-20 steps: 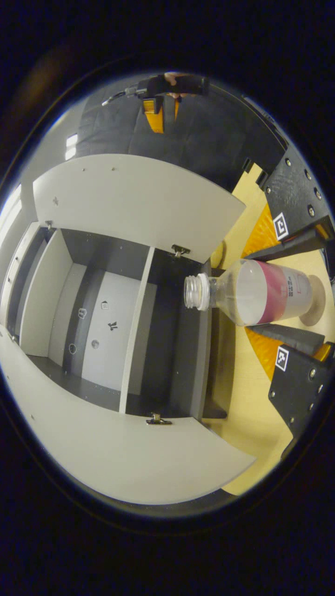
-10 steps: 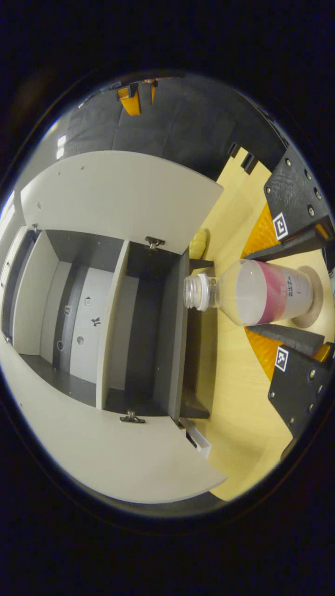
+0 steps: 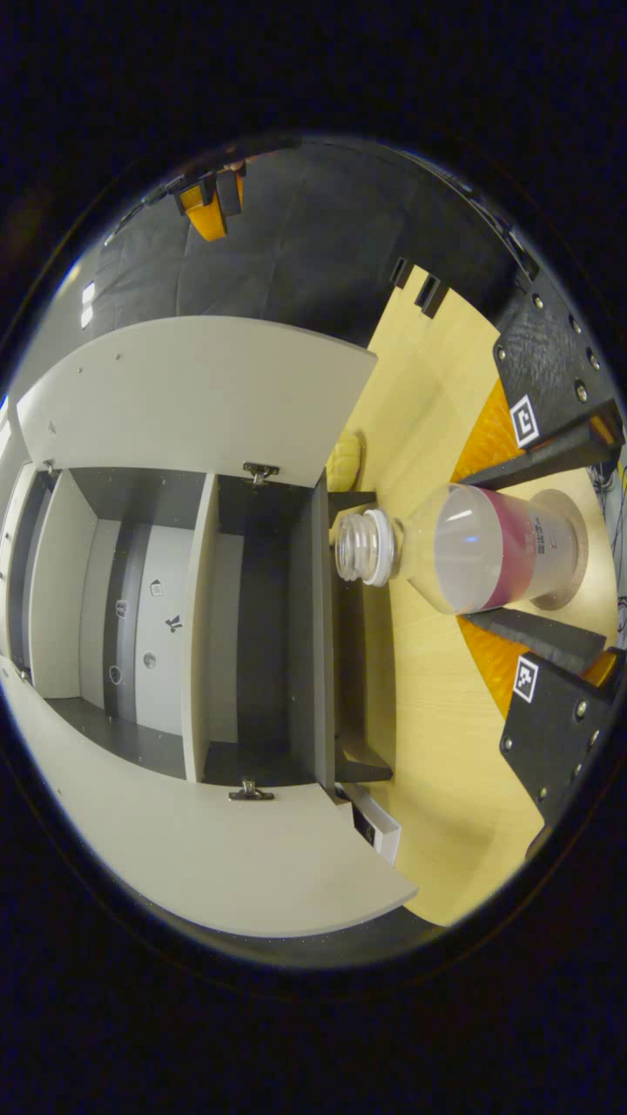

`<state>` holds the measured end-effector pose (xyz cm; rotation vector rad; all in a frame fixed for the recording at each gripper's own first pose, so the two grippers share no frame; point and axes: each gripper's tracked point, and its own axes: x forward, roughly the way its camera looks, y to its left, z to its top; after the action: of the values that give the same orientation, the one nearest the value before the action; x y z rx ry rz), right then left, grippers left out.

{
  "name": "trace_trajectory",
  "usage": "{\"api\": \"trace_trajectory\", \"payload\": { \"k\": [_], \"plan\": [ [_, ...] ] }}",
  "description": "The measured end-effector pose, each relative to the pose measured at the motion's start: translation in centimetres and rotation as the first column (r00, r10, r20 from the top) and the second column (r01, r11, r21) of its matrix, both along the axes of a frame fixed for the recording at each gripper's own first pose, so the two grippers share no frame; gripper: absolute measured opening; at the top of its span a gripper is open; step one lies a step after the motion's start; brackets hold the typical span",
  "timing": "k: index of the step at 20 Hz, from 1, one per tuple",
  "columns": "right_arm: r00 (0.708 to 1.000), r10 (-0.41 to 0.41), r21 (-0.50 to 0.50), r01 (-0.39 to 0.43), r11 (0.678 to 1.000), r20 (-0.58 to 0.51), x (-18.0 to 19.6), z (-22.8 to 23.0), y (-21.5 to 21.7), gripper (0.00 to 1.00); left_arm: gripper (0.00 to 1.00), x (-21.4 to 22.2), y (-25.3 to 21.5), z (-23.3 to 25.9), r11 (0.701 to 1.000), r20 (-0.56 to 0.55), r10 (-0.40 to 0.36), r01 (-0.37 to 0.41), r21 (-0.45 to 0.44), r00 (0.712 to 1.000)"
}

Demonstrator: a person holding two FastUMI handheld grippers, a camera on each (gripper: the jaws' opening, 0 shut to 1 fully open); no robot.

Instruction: Grasp the bottle in the cabinet with the left hand and place it on the coaster, then close the right door with the right hand and the left door with the left hand.

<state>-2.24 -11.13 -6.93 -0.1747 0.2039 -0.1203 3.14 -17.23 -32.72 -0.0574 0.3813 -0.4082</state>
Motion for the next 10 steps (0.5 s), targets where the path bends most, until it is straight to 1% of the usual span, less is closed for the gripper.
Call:
{"api": "trace_trajectory", "payload": {
  "k": [1,2,3,4,6,8,10],
  "plan": [
    [1.0,0.011,-0.01,-0.011,1.0,-0.01,0.2,-0.5,0.1,0.97,0.76,-0.2,0.1,-0.1,1.0,-0.002,0.0,0.0,0.01,1.0],
    [1.0,0.015,-0.01,-0.016,1.0,-0.024,0.3,-0.9,0.3,0.94,0.75,-0.6,0.3,-0.1,1.0,-0.001,0.002,-0.002,0.02,1.0],
    [0.999,0.018,-0.001,-0.018,1.0,-0.04,0.2,-1.1,0.6,0.94,0.9,-0.8,0.3,0.1,1.0,0.005,-0.005,0.005,0.024,1.0],
    [0.999,0.025,0.006,-0.025,1.0,-0.039,0.1,-0.9,1.1,0.97,0.99,-1.1,0.1,0.4,1.0,0.013,-0.013,0.013,0.021,1.0],
    [0.999,0.038,0.004,-0.038,0.999,-0.028,0.1,-0.2,2.0,0.96,0.99,-1.9,0.2,1.0,1.0,0.003,-0.024,0.024,0.014,1.0],
    [0.999,0.045,0.02,-0.044,0.999,-0.027,0.1,-0.4,2.0,0.96,1.0,-2.6,0.8,1.9,1.0,-0.005,-0.013,0.013,0.011,1.0],
    [0.999,0.048,0.047,-0.047,0.998,-0.017,0.4,-0.3,2.1,0.96,0.99,-4.3,1.9,4.3,1.0,0.002,0.006,-0.006,-0.018,1.0]
  ]
}}
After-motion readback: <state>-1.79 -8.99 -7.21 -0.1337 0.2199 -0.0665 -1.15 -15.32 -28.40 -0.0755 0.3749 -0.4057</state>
